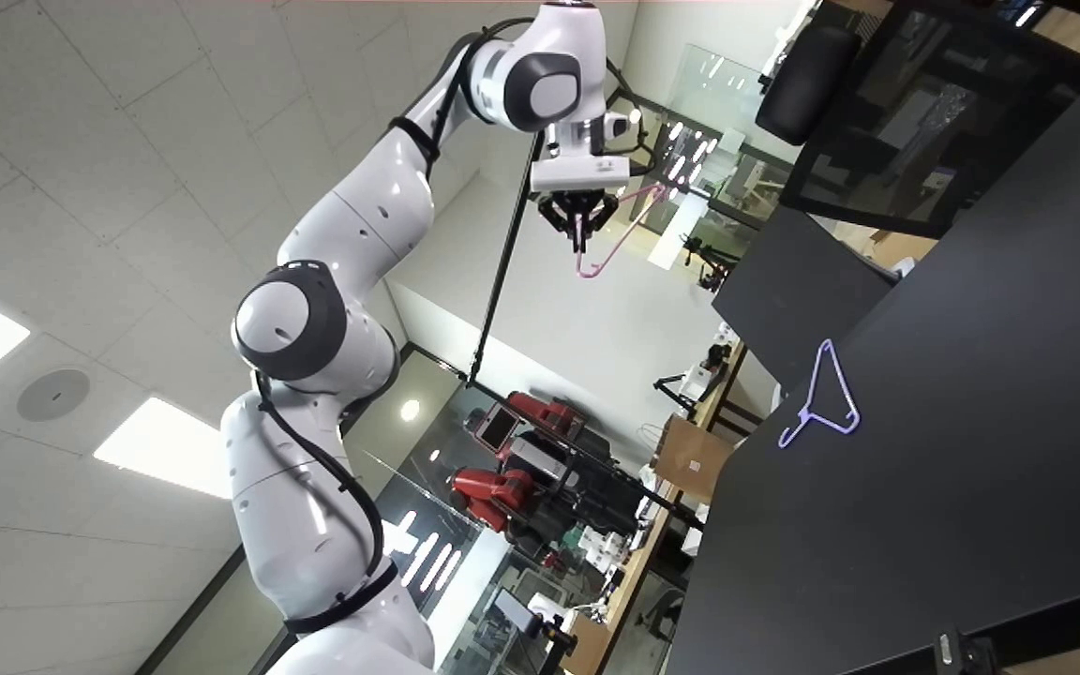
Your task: Put the pink hanger on the rack
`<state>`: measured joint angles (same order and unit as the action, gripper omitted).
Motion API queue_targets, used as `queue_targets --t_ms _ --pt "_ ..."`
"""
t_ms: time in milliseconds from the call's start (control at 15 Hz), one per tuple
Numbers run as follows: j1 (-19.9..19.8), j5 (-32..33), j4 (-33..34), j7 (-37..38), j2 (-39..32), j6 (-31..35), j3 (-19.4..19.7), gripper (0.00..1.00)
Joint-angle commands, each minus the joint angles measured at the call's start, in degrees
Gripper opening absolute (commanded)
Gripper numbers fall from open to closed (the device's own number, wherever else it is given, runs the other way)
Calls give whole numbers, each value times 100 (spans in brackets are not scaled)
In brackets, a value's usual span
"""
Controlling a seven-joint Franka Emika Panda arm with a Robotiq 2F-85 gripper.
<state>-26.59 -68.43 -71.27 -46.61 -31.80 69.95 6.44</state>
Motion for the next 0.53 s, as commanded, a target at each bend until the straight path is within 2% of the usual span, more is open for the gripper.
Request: queue_targets --t_ms 0,133,200,467 --pt "66 -146 382 255 -95 -37 29 2" --pt "277 425 535 279 -56 80 184 2" --pt "106 86 203 29 -23 12 59 8" --pt "238 340 295 34 0 115 99 8"
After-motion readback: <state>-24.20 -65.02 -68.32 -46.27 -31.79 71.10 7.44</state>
